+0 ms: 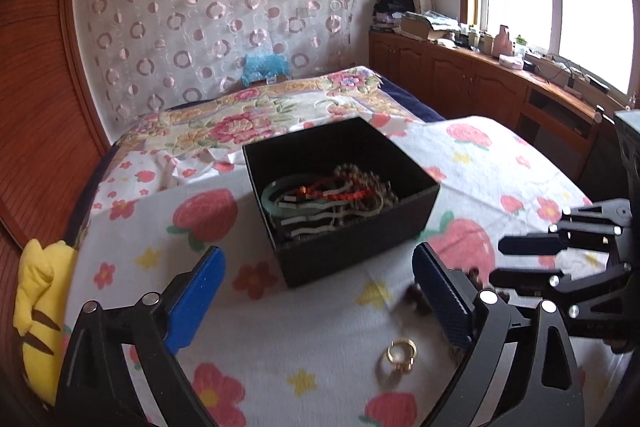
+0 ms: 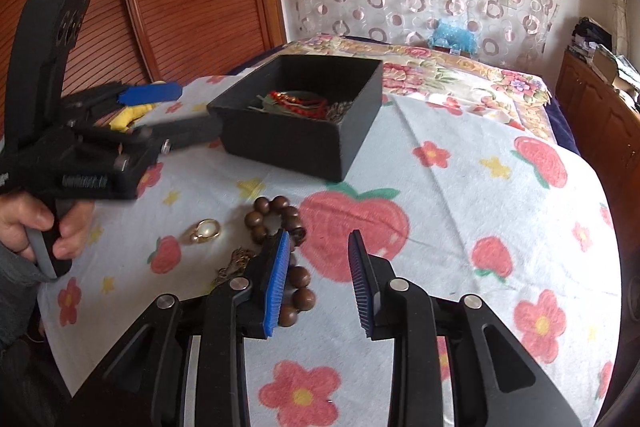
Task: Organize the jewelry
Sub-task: 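Grasp the wooden bead bracelet with the right tool while the left tool grasps the gold ring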
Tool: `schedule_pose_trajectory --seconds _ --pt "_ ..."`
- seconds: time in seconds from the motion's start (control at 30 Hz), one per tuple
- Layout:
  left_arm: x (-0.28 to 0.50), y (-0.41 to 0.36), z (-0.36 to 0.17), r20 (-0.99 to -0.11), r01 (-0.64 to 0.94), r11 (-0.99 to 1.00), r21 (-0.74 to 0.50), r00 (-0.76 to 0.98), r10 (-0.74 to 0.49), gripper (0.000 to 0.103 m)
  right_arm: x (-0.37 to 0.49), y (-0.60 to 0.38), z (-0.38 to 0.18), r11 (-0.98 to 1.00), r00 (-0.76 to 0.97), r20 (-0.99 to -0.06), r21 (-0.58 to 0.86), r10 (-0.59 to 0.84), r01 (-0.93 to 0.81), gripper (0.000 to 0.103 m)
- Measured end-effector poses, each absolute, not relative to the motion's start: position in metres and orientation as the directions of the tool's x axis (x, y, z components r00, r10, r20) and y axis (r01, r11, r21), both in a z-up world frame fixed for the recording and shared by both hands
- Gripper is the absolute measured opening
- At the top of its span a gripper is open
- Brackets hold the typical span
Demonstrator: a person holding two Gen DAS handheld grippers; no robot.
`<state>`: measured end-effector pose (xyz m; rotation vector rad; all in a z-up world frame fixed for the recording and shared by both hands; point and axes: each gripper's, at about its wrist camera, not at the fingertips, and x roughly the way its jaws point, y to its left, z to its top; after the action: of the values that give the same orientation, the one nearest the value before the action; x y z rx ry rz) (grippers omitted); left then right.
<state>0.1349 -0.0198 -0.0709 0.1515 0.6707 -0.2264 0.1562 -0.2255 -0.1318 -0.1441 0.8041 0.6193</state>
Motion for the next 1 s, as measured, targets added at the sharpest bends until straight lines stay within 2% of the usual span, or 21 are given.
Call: schedule_pose_trajectory --seconds 0.43,0.53,0.73,0.77,0.8,0.87,0.9,1.0 --pt "0.128 -0.012 -0.102 -0.705 0.246 0.965 0.089 0.7 -0.114 0.092 0.159 -0.203 -0.137 0.799 0.482 -0.732 0.14 0.481 -0.584 0.033" --pt "0.132 -0.01 -0.105 -0.722 0.245 0.966 0.08 0.682 -0.113 0.092 0.163 -0.202 -0.141 0.803 0.468 -0.746 0.147 0.474 -0.578 0.04" --pt "0.136 -0.009 -0.108 -0.739 0.249 0.967 0.058 0.661 -0.126 0.093 0.172 -0.2 -0.149 0.801 0.436 -0.76 0.18 0.482 -0.571 0.041" --pt "0.136 -0.009 -0.108 -0.743 0.25 0.967 0.057 0.658 -0.126 0.093 0.172 -0.199 -0.149 0.801 0.436 -0.76 0.179 0.481 -0.572 0.037" --pt "0.137 -0.01 -0.109 -0.745 0.252 0.966 0.055 0.655 -0.128 0.093 0.172 -0.199 -0.148 0.799 0.437 -0.759 0.18 0.484 -0.573 0.025" --pt "0.137 -0.011 -0.11 -0.75 0.257 0.965 0.055 0.648 -0.13 0.093 0.17 -0.199 -0.146 0.791 0.438 -0.749 0.184 0.497 -0.583 0.018" --pt "0.137 -0.011 -0.11 -0.752 0.26 0.964 0.055 0.647 -0.131 0.093 0.168 -0.2 -0.143 0.794 0.456 -0.741 0.167 0.492 -0.585 0.015" --pt "0.136 -0.012 -0.109 -0.749 0.265 0.963 0.053 0.648 -0.138 0.093 0.162 -0.207 -0.13 0.797 0.5 -0.706 0.154 0.502 -0.584 0.015"
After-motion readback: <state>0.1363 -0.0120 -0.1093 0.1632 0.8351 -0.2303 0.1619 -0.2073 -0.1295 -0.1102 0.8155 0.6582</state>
